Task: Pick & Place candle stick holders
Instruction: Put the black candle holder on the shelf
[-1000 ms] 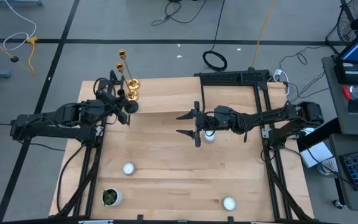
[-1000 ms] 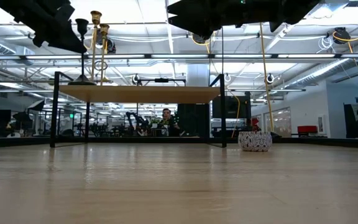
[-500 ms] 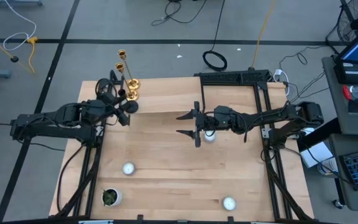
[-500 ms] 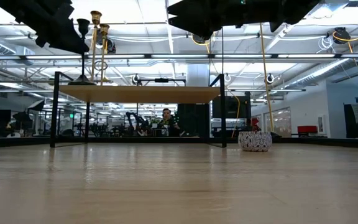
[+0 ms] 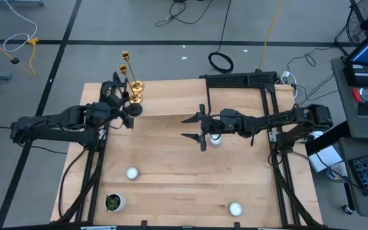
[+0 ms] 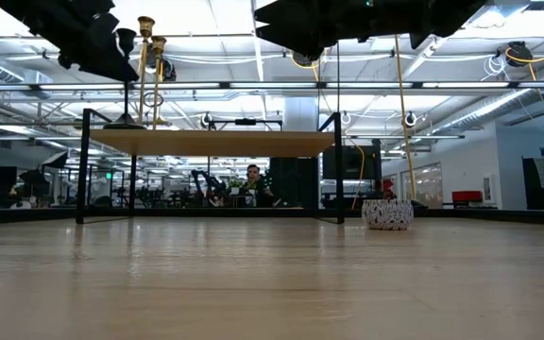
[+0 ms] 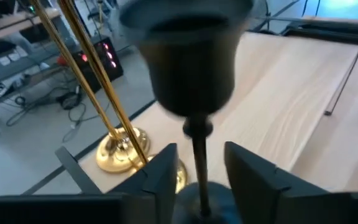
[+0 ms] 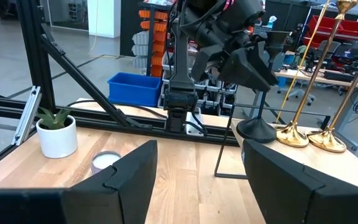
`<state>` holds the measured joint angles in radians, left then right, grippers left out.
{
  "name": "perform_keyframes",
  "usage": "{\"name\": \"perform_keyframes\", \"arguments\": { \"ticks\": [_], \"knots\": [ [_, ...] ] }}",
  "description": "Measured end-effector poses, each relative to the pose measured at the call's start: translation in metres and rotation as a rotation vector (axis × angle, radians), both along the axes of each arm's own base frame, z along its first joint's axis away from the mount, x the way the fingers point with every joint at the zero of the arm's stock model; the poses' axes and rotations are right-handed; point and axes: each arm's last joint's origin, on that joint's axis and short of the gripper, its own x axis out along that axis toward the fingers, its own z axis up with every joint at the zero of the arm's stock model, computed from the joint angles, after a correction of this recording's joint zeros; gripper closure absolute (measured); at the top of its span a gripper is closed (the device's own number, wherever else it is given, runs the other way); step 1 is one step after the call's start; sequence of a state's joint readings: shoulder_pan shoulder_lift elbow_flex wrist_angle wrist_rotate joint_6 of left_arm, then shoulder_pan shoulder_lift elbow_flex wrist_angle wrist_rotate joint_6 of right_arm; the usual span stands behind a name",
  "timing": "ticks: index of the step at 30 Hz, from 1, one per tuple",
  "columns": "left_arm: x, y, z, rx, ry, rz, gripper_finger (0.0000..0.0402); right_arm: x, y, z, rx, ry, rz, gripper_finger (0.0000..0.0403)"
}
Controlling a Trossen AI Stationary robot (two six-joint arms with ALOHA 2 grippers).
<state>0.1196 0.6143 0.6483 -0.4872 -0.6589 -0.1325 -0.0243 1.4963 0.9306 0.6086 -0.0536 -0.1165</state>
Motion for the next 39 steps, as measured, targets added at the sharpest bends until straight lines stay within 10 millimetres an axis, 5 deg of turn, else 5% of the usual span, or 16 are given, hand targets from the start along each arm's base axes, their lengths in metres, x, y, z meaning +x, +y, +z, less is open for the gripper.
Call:
{"name": "perform_keyframes", "arguments": {
  "ticks": [9, 39],
  "knots": [
    [0.004, 0.000, 0.005, 0.017, -0.050, -0.008, 0.0387, 0.000, 0.000, 0.000, 0.000, 0.000, 0.000, 0.0170],
    [0.001, 0.010, 0.004, -0.025, -0.075, 0.068, 0.0383, 0.000, 0.000, 0.000, 0.000, 0.000, 0.000, 0.0170]
  ]
}}
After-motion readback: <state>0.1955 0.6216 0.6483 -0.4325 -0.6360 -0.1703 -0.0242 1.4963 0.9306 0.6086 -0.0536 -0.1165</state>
